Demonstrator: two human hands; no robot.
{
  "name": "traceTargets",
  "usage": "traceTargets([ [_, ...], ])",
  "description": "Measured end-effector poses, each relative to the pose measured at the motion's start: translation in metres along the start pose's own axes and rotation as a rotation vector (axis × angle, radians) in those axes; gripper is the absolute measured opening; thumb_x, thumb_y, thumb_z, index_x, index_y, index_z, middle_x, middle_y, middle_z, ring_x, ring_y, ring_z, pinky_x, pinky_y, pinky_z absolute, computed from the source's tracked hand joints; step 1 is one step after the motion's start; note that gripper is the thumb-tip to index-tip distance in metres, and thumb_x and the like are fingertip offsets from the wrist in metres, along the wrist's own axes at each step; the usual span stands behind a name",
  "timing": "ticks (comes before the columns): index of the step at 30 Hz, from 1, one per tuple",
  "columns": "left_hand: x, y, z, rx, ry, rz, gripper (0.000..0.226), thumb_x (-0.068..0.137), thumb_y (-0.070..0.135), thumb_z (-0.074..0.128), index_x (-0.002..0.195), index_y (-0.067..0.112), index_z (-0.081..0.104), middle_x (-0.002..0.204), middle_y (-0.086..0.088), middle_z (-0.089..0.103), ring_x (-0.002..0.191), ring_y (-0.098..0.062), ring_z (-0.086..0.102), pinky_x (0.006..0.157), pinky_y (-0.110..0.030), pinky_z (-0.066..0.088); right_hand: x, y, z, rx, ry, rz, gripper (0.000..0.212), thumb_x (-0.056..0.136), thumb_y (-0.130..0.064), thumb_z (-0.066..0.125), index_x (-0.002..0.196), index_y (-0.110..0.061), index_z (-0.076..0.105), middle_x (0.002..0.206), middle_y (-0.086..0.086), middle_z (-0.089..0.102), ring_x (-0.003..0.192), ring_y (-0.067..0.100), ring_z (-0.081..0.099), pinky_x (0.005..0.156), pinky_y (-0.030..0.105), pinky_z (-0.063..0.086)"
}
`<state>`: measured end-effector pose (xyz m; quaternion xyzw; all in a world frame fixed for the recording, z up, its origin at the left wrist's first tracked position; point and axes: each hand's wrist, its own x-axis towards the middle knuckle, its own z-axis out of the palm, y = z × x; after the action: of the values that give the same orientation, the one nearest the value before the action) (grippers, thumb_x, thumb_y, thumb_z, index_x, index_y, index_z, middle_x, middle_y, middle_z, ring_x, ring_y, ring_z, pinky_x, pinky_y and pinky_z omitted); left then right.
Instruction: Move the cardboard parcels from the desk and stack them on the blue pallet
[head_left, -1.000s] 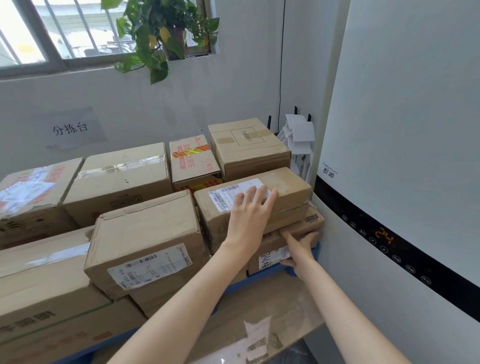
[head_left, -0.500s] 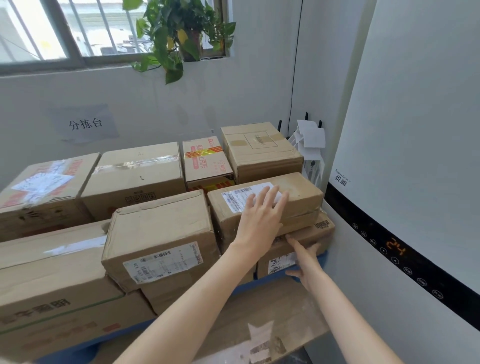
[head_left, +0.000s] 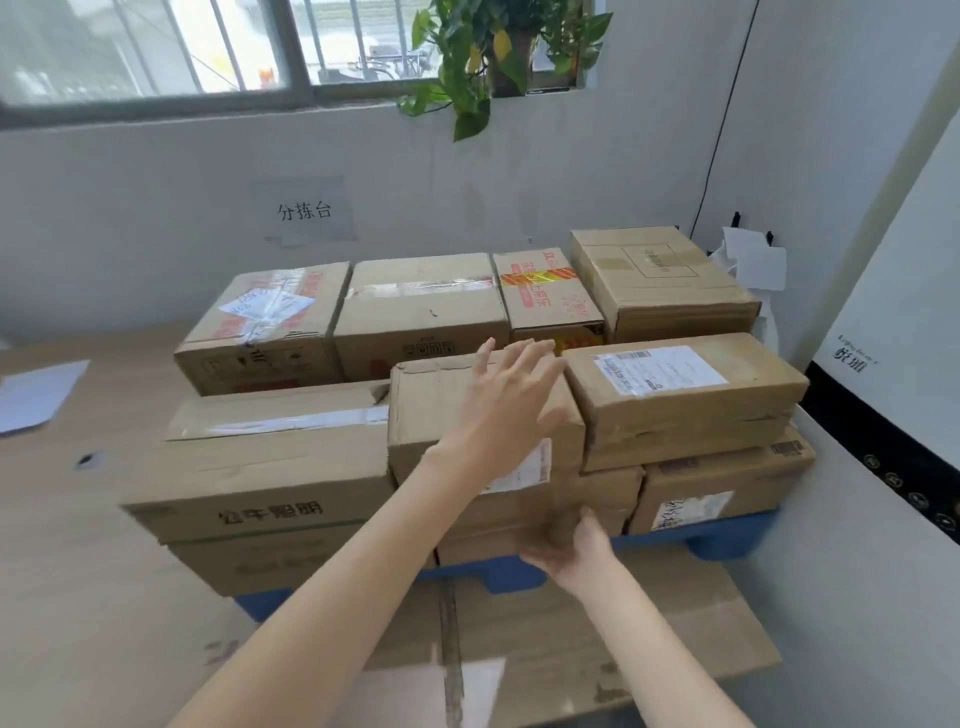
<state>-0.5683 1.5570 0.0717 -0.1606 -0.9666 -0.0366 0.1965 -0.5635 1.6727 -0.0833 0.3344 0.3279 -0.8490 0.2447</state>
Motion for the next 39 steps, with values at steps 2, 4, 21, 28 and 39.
traceTargets([
  [2,-0.017,-0.021,-0.01,-0.01,0.006,-0.009,0.052,0.097,0.047,0.045,0.143,0.025,0.037,0.155,0.001,0.03,0.144,-0.019,0.023,0.118,-0.047,0.007,0.0,0.002,0.007,0.001,0.001,-0.041,0.054,0.104,-0.042,0.03,0.149,-0.012,0.032,0.149,0.019,0.039,0.133,0.04,0.041,0.103,0.058,0.036],
  [4,-0.036,-0.044,-0.021,-0.048,0.03,-0.039,0.052,0.096,0.048,0.045,0.143,0.025,0.039,0.155,0.002,0.031,0.144,-0.019,0.024,0.118,-0.046,0.007,-0.003,0.004,0.009,0.017,0.05,-0.077,0.053,0.104,-0.041,0.03,0.146,-0.01,0.035,0.149,0.018,0.039,0.136,0.038,0.039,0.107,0.056,0.034],
  [21,-0.199,-0.269,-0.06,-0.179,0.022,-0.337,0.046,0.097,0.041,0.046,0.14,0.026,0.044,0.152,0.004,0.035,0.141,-0.016,0.027,0.115,-0.039,0.019,-0.025,0.229,0.153,0.073,0.051,0.117,0.056,0.104,-0.038,0.03,0.152,-0.011,0.02,0.156,0.019,0.023,0.143,0.042,0.023,0.115,0.059,0.019],
  [28,-0.239,-0.306,-0.054,-0.28,0.036,-0.4,0.046,0.098,0.038,0.047,0.141,0.024,0.043,0.15,0.005,0.036,0.138,-0.015,0.031,0.111,-0.04,0.028,-0.009,0.242,0.142,-0.158,0.102,-0.034,0.054,0.103,-0.038,0.035,0.151,-0.016,0.025,0.152,0.017,0.032,0.134,0.041,0.04,0.11,0.059,0.03],
  [39,-0.307,-0.321,0.039,-0.56,-0.431,-0.707,0.083,0.089,0.017,0.058,0.153,0.025,0.006,0.155,-0.002,0.031,0.137,-0.024,0.038,0.105,-0.04,0.039,-0.003,0.279,0.136,-1.111,0.388,-0.355,0.081,0.097,-0.024,0.054,0.153,-0.007,-0.001,0.158,0.013,0.02,0.14,0.033,0.031,0.108,0.043,0.035],
])
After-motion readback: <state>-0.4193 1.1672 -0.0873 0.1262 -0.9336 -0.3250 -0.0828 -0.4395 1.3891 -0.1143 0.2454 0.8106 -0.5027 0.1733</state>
